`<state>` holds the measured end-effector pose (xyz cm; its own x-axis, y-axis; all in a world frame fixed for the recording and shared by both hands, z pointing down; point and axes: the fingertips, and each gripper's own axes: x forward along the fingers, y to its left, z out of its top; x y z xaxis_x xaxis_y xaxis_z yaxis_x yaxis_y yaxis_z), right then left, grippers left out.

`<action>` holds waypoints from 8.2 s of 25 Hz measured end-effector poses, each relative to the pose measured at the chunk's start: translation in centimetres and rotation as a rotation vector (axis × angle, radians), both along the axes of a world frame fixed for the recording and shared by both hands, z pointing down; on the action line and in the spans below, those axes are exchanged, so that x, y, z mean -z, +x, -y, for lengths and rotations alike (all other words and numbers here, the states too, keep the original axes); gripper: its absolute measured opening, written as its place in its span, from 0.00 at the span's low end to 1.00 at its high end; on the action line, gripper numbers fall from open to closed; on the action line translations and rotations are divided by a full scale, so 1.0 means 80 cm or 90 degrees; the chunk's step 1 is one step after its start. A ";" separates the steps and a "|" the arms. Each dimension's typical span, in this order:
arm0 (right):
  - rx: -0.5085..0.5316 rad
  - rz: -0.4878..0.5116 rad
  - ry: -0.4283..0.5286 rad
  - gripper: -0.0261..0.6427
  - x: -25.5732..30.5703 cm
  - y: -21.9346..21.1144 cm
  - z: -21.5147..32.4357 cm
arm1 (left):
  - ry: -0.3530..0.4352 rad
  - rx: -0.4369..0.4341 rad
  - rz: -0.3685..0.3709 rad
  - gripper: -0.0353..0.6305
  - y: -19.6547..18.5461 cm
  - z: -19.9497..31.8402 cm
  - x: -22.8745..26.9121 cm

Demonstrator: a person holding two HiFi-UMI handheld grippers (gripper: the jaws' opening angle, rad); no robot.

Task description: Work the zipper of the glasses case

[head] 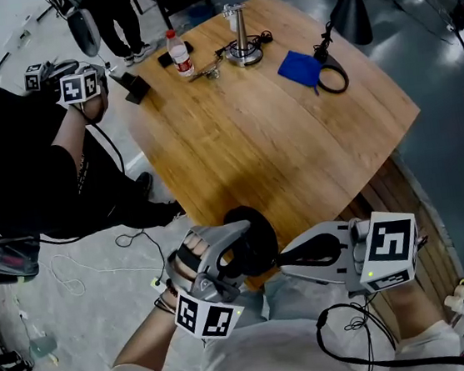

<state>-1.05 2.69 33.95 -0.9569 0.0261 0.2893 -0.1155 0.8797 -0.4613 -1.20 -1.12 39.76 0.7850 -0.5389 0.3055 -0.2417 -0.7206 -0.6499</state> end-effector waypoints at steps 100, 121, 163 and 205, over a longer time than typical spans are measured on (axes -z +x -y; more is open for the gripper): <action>-0.274 0.099 -0.230 0.04 -0.038 -0.020 0.060 | -0.333 0.143 -0.011 0.65 0.001 0.000 -0.066; -0.238 -0.186 -0.014 0.04 -0.100 0.000 0.038 | -0.270 0.103 0.295 0.45 -0.046 0.003 -0.128; -0.265 0.024 -0.192 0.04 -0.038 -0.002 0.037 | -0.265 0.015 0.118 0.46 -0.008 0.002 -0.070; -0.073 0.144 -0.249 0.04 -0.008 0.014 0.016 | -0.225 -0.126 0.041 0.44 -0.025 -0.047 -0.002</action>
